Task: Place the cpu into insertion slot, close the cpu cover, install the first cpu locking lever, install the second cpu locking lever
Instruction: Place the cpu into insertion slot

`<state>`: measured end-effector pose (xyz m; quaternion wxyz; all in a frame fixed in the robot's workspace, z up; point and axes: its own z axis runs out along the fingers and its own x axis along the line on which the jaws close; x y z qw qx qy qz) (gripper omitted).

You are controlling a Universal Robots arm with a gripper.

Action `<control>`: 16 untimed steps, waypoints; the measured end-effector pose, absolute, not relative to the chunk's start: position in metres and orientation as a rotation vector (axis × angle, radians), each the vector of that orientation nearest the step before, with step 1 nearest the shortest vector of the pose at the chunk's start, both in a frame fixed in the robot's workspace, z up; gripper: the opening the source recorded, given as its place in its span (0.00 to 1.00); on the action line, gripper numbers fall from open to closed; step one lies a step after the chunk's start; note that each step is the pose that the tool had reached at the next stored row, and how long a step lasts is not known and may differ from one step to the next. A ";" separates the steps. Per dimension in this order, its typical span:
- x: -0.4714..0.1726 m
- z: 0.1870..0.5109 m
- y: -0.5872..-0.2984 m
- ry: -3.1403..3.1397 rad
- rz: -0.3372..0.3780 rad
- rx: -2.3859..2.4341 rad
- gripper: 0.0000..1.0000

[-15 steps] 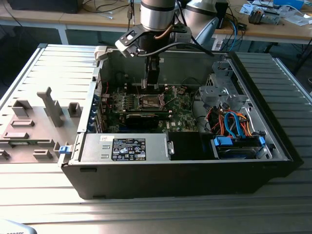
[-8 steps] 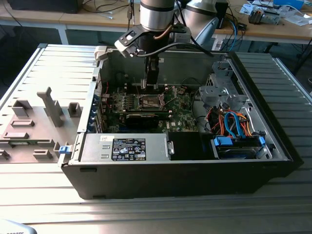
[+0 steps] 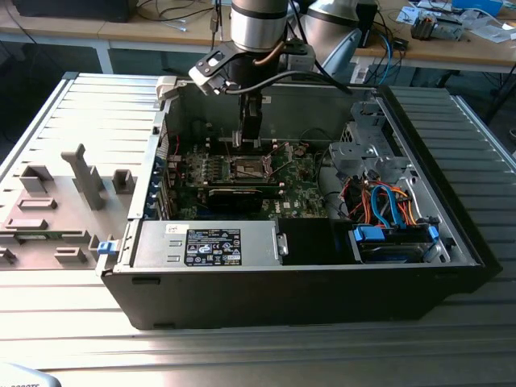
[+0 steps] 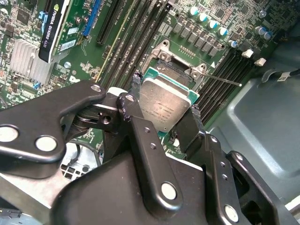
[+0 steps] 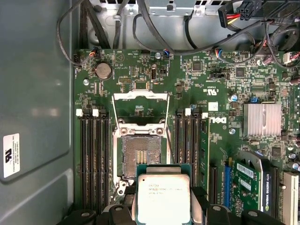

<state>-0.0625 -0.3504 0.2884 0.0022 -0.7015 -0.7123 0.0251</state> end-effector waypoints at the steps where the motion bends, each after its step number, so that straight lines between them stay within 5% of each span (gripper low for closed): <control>1: -0.063 0.288 -0.350 -2.235 0.079 -2.201 0.55; 16: -0.063 0.283 -0.347 -2.275 0.079 -2.160 0.55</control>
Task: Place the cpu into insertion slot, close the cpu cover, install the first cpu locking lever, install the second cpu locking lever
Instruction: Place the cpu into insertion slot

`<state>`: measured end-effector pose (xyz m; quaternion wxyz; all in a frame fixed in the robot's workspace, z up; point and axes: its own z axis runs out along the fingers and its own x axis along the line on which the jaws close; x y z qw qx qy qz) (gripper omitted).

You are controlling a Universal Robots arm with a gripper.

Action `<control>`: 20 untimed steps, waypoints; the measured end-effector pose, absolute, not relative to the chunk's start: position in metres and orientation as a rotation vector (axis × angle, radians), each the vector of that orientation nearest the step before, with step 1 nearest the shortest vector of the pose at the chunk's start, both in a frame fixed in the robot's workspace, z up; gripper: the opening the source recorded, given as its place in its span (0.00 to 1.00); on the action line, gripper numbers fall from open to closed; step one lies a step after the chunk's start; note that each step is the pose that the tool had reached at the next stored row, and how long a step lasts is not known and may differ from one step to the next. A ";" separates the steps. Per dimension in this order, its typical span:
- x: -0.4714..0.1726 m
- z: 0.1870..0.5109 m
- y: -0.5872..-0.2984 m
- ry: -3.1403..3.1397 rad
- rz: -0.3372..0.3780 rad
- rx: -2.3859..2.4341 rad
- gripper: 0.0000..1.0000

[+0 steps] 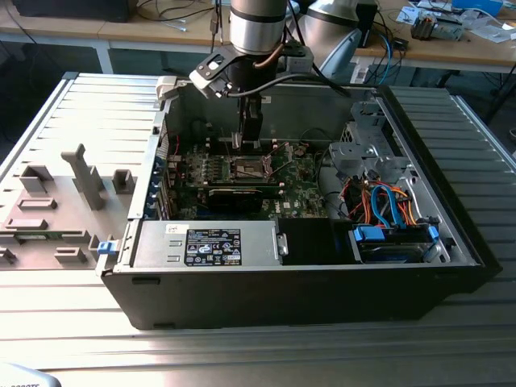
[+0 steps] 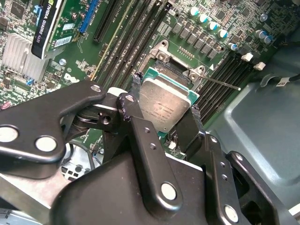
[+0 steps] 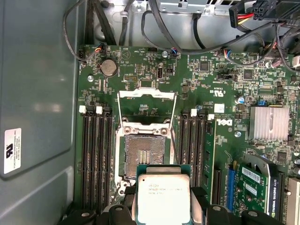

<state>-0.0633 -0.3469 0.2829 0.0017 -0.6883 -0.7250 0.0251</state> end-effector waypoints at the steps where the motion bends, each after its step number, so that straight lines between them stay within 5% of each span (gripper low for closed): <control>1: -0.063 0.283 -0.347 -2.275 0.079 -2.160 0.55; 20: -0.063 0.279 -0.346 -2.275 0.079 -2.160 0.55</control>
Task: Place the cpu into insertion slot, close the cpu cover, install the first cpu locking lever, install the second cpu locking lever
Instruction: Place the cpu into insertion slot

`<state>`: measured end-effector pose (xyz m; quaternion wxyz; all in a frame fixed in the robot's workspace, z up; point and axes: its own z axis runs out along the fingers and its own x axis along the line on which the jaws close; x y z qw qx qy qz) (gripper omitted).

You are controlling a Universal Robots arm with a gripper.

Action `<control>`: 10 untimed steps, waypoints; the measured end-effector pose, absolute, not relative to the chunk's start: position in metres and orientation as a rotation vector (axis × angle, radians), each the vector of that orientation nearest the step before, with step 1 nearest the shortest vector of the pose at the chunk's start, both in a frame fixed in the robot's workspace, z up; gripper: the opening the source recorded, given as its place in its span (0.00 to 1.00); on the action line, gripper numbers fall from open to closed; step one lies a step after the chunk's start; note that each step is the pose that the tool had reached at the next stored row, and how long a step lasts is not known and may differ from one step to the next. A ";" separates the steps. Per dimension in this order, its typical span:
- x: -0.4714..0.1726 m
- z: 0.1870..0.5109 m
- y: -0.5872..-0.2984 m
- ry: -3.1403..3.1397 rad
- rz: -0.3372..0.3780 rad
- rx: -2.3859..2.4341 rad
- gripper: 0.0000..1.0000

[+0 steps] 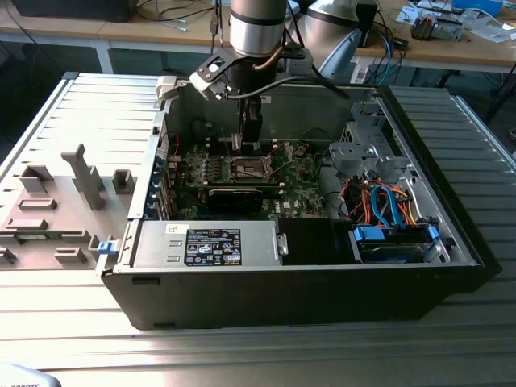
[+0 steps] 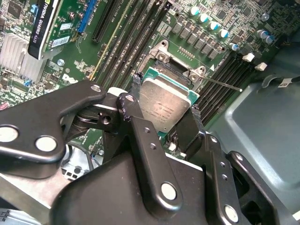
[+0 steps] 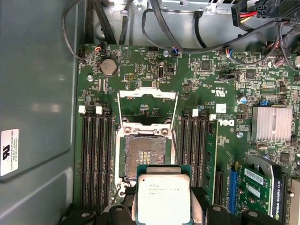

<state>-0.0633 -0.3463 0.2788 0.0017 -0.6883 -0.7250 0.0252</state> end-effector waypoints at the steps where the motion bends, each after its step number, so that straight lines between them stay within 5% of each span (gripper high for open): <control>1: -0.063 0.278 -0.346 -2.275 0.079 -2.160 0.55; 10: -0.063 0.276 -0.346 -2.275 0.079 -2.160 0.55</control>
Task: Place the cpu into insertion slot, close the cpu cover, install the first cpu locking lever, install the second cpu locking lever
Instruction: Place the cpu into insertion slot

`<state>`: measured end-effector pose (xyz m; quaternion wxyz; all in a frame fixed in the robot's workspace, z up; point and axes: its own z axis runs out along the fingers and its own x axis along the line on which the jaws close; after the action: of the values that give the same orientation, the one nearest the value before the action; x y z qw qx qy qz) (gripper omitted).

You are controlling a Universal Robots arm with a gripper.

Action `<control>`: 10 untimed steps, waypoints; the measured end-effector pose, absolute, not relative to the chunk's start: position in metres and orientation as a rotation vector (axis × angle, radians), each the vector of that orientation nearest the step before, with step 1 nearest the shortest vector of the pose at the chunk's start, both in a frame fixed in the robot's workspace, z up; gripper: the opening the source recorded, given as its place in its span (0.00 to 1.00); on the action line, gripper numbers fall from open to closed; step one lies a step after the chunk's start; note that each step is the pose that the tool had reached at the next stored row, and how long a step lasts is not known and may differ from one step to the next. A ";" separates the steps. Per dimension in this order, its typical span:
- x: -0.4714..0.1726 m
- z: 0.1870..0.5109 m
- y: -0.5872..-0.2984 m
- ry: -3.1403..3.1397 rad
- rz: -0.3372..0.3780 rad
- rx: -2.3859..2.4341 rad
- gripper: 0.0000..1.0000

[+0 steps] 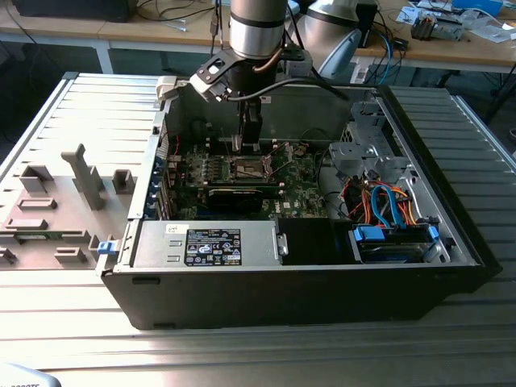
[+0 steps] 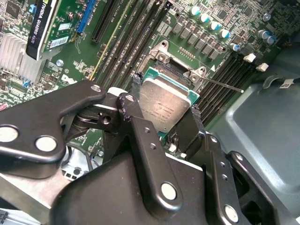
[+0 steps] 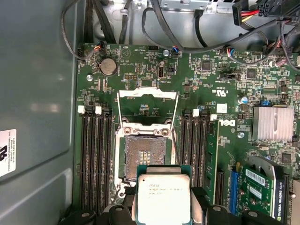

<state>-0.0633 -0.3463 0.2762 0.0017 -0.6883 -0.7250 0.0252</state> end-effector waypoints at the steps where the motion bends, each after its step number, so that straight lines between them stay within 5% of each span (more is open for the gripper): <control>1: -0.063 0.276 -0.346 -2.275 0.079 -2.160 0.55; 10: -0.063 0.275 -0.346 -2.275 0.079 -2.160 0.55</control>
<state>-0.0633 -0.3463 0.2747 0.0017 -0.6883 -0.7250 0.0251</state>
